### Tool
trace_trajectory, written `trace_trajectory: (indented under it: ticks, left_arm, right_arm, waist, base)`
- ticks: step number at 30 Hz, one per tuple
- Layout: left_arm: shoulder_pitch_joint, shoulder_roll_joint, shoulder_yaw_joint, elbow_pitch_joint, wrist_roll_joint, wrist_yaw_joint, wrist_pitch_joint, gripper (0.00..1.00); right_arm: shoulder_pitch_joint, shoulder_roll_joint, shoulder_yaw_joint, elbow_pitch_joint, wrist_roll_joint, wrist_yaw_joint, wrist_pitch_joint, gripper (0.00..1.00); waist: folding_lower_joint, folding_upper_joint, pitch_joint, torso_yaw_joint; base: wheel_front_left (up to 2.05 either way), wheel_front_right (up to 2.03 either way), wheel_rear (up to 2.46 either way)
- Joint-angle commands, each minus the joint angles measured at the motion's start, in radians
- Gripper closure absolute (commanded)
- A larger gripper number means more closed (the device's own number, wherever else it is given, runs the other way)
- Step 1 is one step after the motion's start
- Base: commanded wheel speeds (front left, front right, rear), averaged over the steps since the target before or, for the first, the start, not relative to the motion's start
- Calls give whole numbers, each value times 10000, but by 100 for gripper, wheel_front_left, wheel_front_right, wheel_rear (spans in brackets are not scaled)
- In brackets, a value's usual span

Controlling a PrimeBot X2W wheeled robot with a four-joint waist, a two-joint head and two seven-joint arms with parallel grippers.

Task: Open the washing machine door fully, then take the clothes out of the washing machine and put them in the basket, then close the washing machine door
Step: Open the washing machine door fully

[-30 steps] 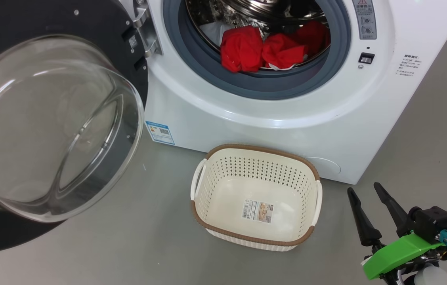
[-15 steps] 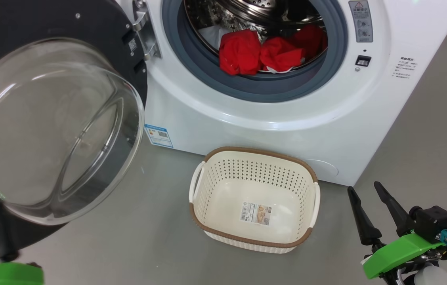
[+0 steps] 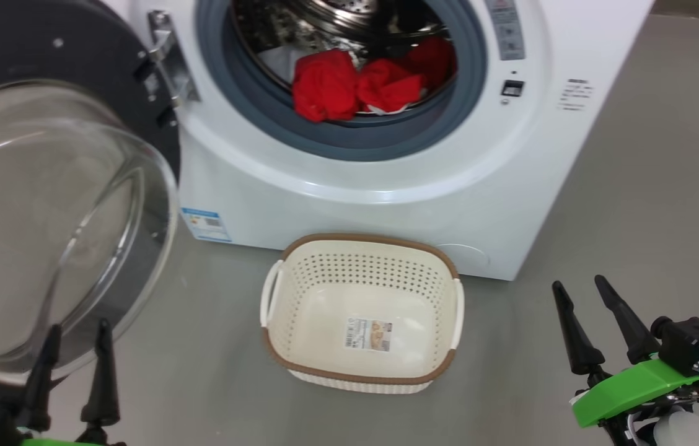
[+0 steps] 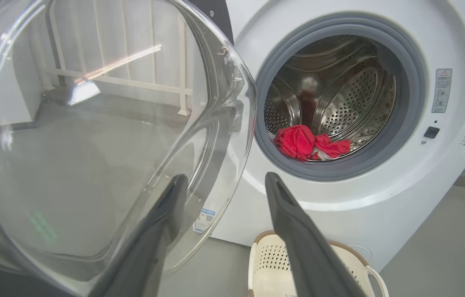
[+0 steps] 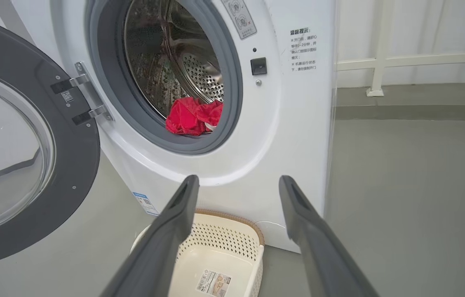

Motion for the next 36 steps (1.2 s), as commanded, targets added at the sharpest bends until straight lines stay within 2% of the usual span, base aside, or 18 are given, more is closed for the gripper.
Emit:
trace_trajectory:
  ticks: [1,12,23,36]
  left_arm:
    - [-67,295,229,-369,-72,-53,-80,0]
    - [384,480,-791,-896,-352,-53,-80,0]
    - [693,314,-1168,-1088,-442,-53,-80,0]
    - [613,251,-1438,-1053,-504,-53,-80,0]
  right_arm:
    - [-256,-82,110,-281,-115,50,-118,0]
    - [-40,2,-181,-445,-134,50,-118,0]
    - [120,-50,-485,-627,-140,50,-118,0]
    - [403,-135,-608,-665,-165,50,-118,0]
  waist:
    - [0,0,25,-375]
    - [0,0,-101,-1482]
    - [0,0,-193,-2303]
    - [0,0,-223,-2640]
  base:
    - [0,0,0]
    - [0,0,0]
    - [0,0,0]
    - [0,0,0]
